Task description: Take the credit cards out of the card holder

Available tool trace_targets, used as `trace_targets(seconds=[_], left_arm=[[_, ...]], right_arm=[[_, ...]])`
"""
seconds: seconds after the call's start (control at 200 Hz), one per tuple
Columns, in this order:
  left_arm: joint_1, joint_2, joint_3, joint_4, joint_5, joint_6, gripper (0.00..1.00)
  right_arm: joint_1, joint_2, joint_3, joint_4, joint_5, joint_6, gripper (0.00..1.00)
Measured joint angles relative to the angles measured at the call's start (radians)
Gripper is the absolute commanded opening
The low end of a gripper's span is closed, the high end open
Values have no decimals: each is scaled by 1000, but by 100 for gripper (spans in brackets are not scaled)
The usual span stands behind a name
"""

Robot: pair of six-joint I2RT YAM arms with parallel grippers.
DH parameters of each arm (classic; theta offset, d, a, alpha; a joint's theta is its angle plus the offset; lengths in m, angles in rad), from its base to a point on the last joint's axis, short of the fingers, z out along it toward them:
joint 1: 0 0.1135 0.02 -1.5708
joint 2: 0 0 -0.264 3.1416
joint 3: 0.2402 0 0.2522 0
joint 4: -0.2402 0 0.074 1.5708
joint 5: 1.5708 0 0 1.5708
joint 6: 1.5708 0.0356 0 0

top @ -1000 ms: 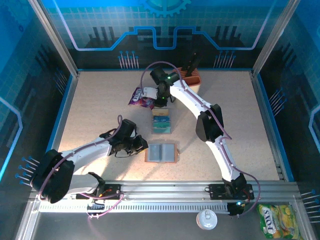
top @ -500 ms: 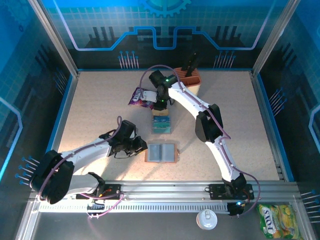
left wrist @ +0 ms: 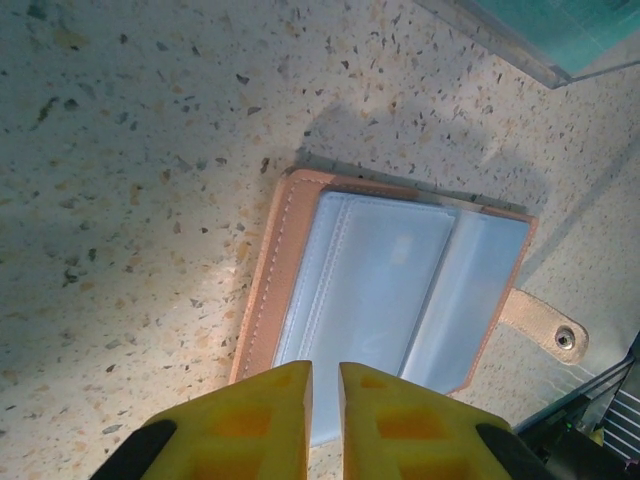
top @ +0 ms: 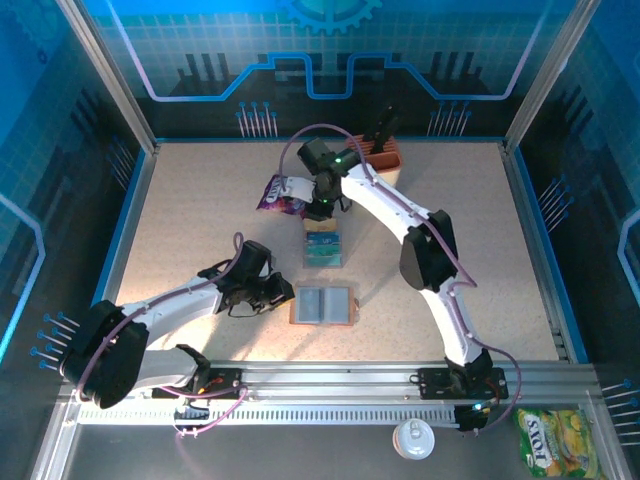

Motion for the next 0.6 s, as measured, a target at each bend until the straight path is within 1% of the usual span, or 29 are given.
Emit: trace_targets(seconds=[0.11, 0.285, 0.48, 0.6], left_arm=[[1, 13, 0, 12, 3, 0, 16], [1, 52, 0, 31, 12, 0, 15], [1, 94, 0, 38, 30, 2, 14], [1, 100, 0, 39, 39, 3, 14]], right_arm=[[14, -117, -122, 49, -13, 94, 26], [53, -289, -339, 164, -50, 296, 26], [87, -417, -578, 307, -103, 546, 26], [91, -479, -719, 382, -132, 724, 24]])
